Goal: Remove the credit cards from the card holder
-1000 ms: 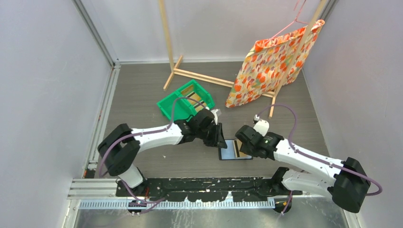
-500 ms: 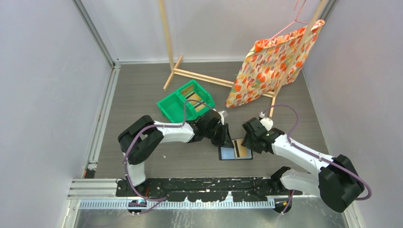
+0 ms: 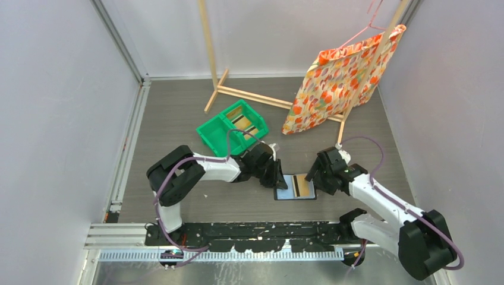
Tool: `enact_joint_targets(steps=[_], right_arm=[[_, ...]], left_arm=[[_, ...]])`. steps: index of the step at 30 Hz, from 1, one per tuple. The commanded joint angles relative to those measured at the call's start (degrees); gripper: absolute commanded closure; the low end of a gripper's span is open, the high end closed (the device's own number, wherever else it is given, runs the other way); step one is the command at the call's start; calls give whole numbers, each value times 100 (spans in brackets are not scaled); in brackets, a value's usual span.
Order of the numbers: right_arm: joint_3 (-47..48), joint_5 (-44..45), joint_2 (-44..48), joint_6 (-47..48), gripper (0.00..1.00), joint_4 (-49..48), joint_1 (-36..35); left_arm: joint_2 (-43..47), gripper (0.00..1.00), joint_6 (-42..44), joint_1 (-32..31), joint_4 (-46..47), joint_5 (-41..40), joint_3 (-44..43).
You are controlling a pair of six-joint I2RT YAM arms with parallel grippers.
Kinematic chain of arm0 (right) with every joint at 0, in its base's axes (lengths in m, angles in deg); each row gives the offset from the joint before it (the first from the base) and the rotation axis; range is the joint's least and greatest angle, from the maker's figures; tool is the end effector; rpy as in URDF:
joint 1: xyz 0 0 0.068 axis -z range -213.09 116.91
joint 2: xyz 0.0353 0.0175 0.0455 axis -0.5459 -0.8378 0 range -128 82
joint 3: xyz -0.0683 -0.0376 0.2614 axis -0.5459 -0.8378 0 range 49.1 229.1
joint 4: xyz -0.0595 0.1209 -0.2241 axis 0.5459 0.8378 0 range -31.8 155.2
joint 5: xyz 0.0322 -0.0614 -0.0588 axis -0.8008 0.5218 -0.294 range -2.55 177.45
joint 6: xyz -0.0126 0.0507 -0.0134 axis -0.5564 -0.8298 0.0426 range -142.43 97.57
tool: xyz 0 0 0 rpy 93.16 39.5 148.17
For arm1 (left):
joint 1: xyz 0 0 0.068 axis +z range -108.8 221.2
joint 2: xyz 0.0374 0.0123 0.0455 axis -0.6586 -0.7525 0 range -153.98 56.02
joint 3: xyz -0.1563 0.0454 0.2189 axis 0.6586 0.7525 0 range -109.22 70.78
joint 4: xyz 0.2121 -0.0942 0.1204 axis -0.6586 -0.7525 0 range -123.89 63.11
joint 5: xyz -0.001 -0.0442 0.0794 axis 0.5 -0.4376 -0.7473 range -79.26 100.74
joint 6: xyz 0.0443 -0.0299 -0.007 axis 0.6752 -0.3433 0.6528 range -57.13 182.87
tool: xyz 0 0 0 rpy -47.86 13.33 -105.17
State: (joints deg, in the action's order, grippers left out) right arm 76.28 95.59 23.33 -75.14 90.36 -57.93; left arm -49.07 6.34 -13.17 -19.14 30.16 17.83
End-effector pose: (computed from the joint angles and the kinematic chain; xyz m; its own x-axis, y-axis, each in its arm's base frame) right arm 0.1578 0.0676 0.1643 -0.7781 0.5076 -0.3699 0.4295 0.8597 0.2763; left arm 0.2021 -0.3022 0.1365 -0.9797 0.0162 -0.1999 0.1590 0.6709 -0.7243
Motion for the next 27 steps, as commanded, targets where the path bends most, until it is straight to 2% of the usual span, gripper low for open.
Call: enact_joint_targets(steps=[1,6,13,18,23,27], right_arm=[[-51,-553,439,16,29,166,126],[-383,-1011,864,-250,28,278,127],[-996,-1571,847,-575,27,-462,123],[-1158,-2145,618,-602,25,-1185,123],[-1353,-2527,275,-869,25,-1918,120],[-1396,-2421,552,-989,25,-1877,122]], left_arm=[[94,75,168,-12,-422,-521,35],[270,75,173,29,-511,-827,324],[447,75,236,40,-666,-1019,548],[437,76,485,40,-1028,-1109,430],[366,75,1079,40,-1328,-1121,222],[270,76,1213,40,-1563,-1173,40]])
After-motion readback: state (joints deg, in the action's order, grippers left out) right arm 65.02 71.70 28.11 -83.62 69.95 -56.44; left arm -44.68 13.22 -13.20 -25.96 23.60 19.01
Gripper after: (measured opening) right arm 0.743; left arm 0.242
